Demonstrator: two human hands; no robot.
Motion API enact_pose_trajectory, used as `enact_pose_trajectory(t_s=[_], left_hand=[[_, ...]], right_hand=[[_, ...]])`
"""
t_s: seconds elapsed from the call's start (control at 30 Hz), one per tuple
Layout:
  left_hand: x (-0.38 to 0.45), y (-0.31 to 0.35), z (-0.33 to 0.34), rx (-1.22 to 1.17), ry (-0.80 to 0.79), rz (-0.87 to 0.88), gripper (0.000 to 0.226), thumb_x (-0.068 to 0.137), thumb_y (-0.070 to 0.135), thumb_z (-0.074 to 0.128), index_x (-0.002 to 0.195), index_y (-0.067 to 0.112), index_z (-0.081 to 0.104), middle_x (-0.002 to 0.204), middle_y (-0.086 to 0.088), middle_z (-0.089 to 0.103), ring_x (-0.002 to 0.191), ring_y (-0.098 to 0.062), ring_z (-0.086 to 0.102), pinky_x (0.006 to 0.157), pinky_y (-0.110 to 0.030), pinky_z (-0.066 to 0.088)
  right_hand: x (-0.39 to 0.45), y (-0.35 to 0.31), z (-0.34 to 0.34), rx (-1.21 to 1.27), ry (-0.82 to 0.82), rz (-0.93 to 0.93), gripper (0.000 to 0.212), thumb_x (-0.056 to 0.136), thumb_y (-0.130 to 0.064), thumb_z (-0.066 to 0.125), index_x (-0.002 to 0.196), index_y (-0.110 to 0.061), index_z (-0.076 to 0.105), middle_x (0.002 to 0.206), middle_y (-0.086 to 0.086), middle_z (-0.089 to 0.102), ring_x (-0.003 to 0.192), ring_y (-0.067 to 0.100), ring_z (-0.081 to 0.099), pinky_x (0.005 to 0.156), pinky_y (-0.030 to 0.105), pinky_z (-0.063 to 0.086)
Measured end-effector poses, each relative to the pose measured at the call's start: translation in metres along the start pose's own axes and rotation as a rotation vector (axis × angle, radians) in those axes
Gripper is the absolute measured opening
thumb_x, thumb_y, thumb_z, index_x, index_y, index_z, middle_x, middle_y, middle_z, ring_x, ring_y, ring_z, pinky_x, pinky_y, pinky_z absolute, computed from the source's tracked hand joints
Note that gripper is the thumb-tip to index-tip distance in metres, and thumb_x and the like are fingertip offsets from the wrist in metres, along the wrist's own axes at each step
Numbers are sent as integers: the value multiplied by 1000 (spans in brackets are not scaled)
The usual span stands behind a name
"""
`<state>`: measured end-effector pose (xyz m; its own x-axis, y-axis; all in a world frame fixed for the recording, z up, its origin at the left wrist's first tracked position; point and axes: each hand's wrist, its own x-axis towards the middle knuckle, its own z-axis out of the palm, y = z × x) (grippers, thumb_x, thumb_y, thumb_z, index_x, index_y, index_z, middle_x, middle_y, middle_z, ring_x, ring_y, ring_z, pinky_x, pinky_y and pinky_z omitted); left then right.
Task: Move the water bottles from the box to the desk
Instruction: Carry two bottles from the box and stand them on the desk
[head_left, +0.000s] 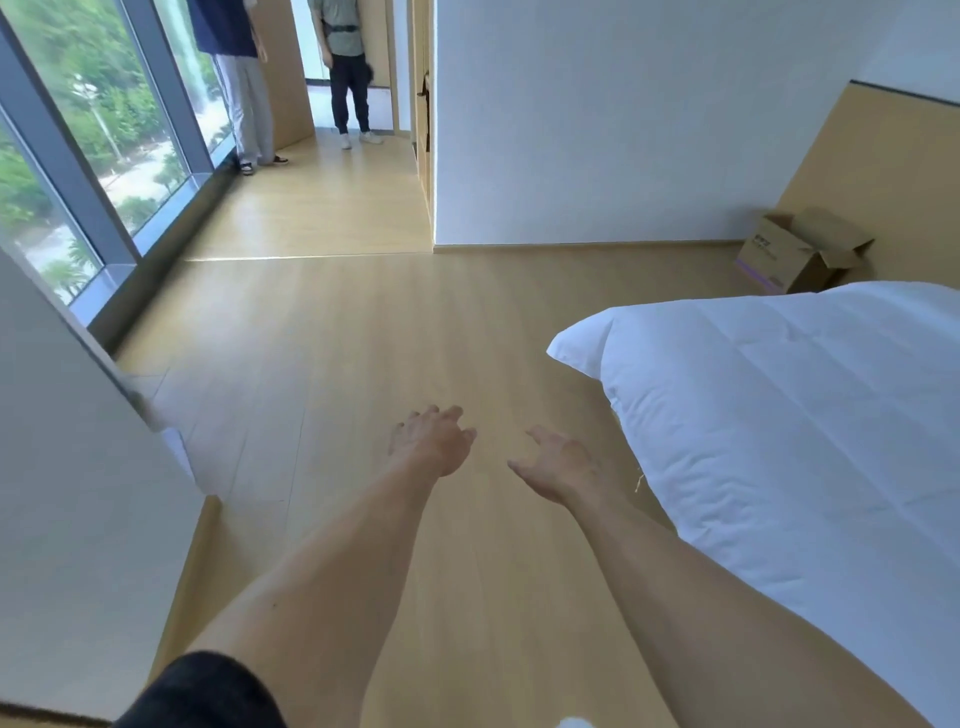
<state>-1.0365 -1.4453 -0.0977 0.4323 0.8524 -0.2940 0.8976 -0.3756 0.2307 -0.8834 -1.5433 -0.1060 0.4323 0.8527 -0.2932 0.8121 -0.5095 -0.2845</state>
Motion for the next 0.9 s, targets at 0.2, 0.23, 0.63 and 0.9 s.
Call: enact_pose_trajectory(t_s=[0.2,0.23,0.63,0.9], left_hand=[[82,-11,-18,13,-17,18,55,102,55,35,152,30,37,151,-6,44,139,-31,40,112,-45,33],[96,-13,-22,20,-13,17,55,102,55,35,152,31,37,152,-6,44,139,-30,40,113,-45,32],[314,-5,-94,97,0,-42,55,100,51,40,152,33,35,154,-3,41,141,-28,38,115,-44,30],[443,27,-123,82,0,-47,56,100,51,40,152,32,36,154,-2,42,140,-28,39,114,-43,31]], right_hand=[[81,-20,-13,-16,-7,34,64,93,-56,51,149,-28,39,149,-1,47,135,24,44,105,38,42],[97,-22,-15,-20,-9,32,63,93,-56,51,148,-27,40,148,0,48,134,24,45,105,38,43],[336,-45,-76,-39,-75,-31,67,95,-59,48,152,-27,35,155,3,39,141,26,38,111,40,35],[462,-37,-127,-33,-94,-34,64,96,-55,48,150,-24,36,153,4,40,140,26,37,109,40,37]])
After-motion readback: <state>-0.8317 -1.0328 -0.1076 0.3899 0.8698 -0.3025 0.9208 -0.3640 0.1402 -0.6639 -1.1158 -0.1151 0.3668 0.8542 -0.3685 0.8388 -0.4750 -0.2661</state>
